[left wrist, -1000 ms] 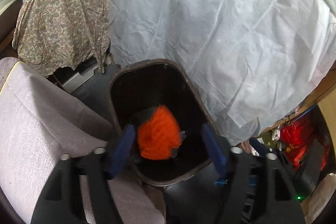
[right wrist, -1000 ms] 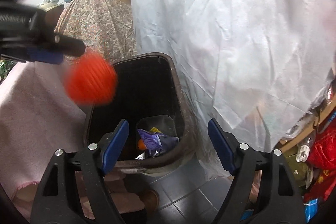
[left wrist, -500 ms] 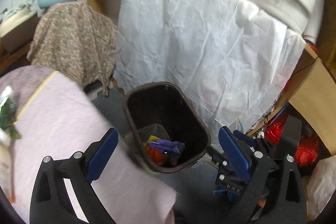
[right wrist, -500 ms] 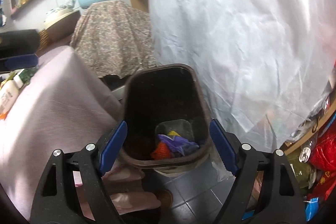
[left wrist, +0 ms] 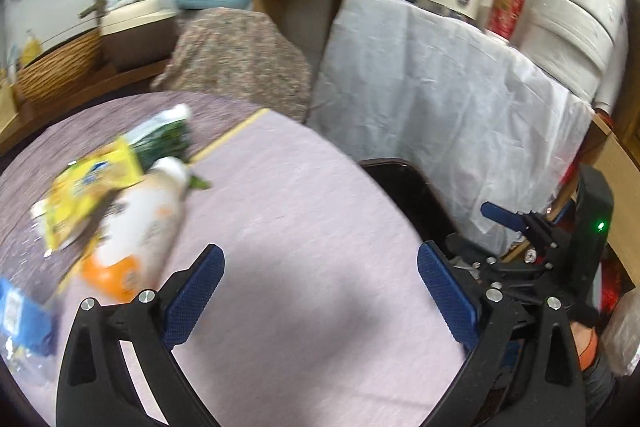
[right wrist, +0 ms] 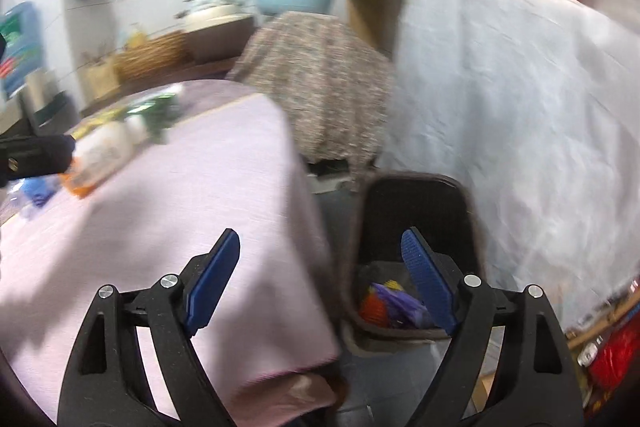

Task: Collect trash
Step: 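Move both tools back toward the table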

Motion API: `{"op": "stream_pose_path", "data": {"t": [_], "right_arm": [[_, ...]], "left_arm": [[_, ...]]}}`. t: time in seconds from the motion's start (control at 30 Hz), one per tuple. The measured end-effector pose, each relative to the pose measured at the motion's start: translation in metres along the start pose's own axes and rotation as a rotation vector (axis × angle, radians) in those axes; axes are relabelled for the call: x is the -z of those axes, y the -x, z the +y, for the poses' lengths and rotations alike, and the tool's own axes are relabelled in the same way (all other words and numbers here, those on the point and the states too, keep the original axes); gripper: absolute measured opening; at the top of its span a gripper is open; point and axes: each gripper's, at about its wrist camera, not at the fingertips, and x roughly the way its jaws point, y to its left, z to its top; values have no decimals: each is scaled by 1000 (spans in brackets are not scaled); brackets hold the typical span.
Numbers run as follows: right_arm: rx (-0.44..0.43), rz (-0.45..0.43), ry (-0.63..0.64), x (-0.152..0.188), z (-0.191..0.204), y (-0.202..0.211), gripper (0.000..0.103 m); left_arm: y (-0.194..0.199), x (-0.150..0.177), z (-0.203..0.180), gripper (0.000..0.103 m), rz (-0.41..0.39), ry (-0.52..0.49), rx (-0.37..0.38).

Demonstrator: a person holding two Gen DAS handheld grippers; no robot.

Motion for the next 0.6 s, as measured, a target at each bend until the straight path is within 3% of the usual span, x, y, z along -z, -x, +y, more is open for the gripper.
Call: {"op": "stream_pose_path", "data": {"t": [0.33, 0.43, 0.6], "right_arm": [[-226, 10, 51, -33, 74, -11, 82], [-301, 15, 53, -45, 92, -17, 82], [-423, 48, 38, -68, 117, -30, 82]], "left_arm": [[57, 33, 86, 96, -37, 92, -165], [68, 34, 112, 96, -15, 105, -228], [75, 23, 150, 96, 80, 29, -310]]}}
